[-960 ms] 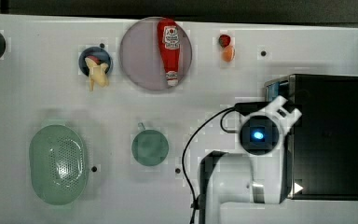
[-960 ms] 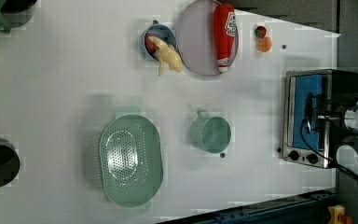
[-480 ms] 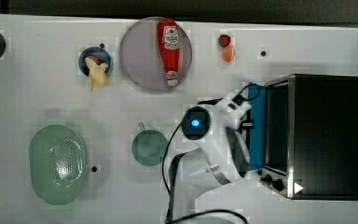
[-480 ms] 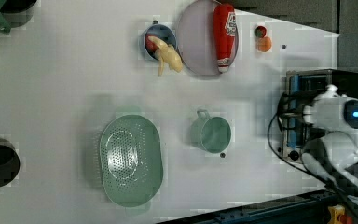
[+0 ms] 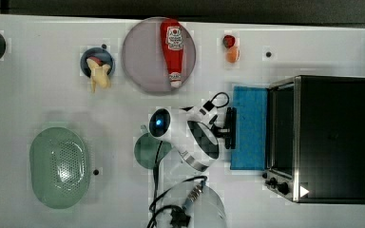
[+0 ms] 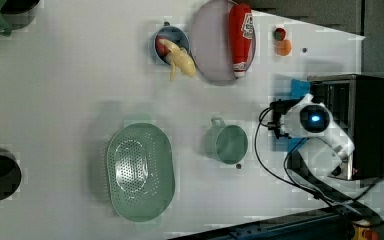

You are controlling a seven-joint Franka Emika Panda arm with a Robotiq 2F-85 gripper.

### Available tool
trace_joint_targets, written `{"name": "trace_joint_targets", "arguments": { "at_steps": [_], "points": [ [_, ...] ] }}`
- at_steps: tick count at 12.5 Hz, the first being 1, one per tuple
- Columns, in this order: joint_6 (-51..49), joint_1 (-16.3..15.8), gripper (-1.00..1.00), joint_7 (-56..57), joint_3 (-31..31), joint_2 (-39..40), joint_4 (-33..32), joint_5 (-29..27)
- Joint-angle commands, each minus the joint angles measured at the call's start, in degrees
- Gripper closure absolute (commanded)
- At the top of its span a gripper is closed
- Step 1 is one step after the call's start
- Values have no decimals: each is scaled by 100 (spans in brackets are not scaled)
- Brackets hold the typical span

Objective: Flap open oven.

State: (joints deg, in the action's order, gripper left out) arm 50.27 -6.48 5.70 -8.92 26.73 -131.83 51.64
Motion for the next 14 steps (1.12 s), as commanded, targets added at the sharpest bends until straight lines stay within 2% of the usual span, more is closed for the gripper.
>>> {"name": "trace_joint_targets", "arguments": {
  "at_steps": [1, 3, 4, 9, 11, 12, 14],
  "points": [
    [-31, -179, 65, -773, -49, 2, 219, 55],
    [-22, -171, 65, -785, -70, -154, 308, -45],
    [35, -159, 65, -847, -72, -338, 372, -373],
    [-321, -93, 65, -1017, -150, -1878, 703, -3583],
    [-1011, -84, 65, -1017, -194, -2474, 952, -4531],
    [-1519, -83, 65, -1019, -197, -2756, 1123, -4817],
    [-2816, -85, 65, -1046, -200, -3214, 1662, -4930]
  ]
}}
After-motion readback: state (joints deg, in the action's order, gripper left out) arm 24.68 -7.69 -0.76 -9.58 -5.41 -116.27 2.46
